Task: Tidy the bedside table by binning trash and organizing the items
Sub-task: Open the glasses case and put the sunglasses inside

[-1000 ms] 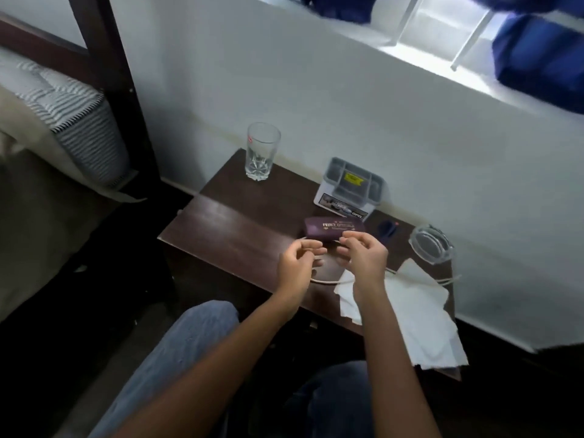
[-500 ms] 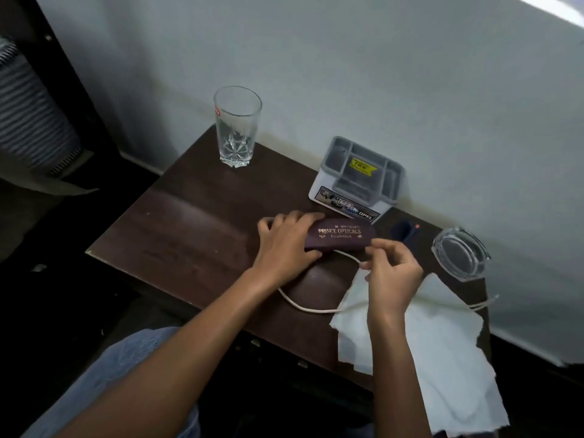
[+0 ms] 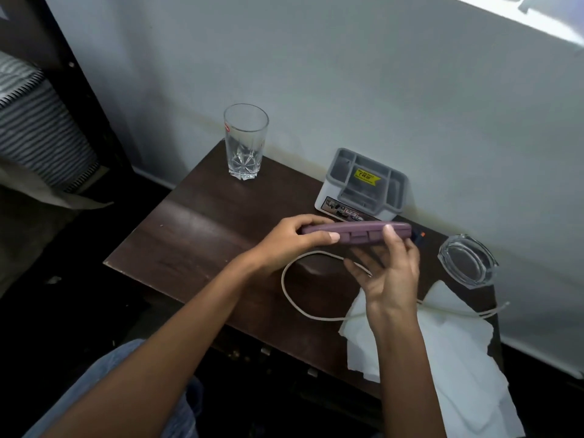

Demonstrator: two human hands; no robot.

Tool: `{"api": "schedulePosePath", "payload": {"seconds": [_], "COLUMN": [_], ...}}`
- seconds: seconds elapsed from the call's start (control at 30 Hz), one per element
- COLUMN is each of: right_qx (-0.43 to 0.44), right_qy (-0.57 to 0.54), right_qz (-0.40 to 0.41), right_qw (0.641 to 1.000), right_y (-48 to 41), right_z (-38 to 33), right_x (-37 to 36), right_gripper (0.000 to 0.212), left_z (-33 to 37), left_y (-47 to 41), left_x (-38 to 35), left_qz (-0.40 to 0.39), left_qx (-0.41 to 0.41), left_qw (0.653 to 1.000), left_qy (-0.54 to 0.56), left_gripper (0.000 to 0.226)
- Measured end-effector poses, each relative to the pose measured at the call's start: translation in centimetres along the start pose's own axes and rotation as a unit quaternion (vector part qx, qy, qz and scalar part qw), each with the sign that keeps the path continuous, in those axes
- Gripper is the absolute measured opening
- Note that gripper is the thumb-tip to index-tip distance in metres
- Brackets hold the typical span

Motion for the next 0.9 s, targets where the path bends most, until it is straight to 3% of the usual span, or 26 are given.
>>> {"api": "schedulePosePath", "payload": {"seconds": [0.3,0.43,0.6,0.73,0.9], "right_qx": [-0.001,0.002,-0.006,-0.021,-0.028], "right_qy": [0.079,0.105,0.145,0.155,0.149], "right_qz": [0.007,0.041,0.082,0.101,0.097], "right_qw": [0.997,0.994,0.986,0.983,0.984], "right_y": [0.9,1.2,1.6,1.6,1.6], "right_z": [1.6,1.9,1.9,2.1,2.5], "right_x": [-3.7,-4.4,-4.2,-3.8,-3.6], "right_gripper": [0.050,0.047,0.053,0.054,0.051], "left_z": [0.8,0.8,1.0,1.2,1.4], "left_y": [2.9,3.7,3.7,3.8,3.8], "left_x": [2.2,2.7,1.5,0.3,0.6], "left_qz": [0.014,0.030,0.050,0.085,0.093], "left_qx": [0.001,0.026,0.073,0.076,0.076], "left_qw": [0.980,0.953,0.908,0.895,0.906], "left_qy": [-0.199,-0.300,-0.409,-0.432,-0.406], "left_gripper": [0.033,0.048,0.035,0.033,0.032]}}
Point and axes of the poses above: each hand's wrist, its own y-axis away from the middle knuckle, its own x-axis out of the back of the hand, z = x × y, the point moved 6 cm from there along -y, towards the middle knuckle, and after that the axes turned 13 degrees about -z, right-handed, at the moved point
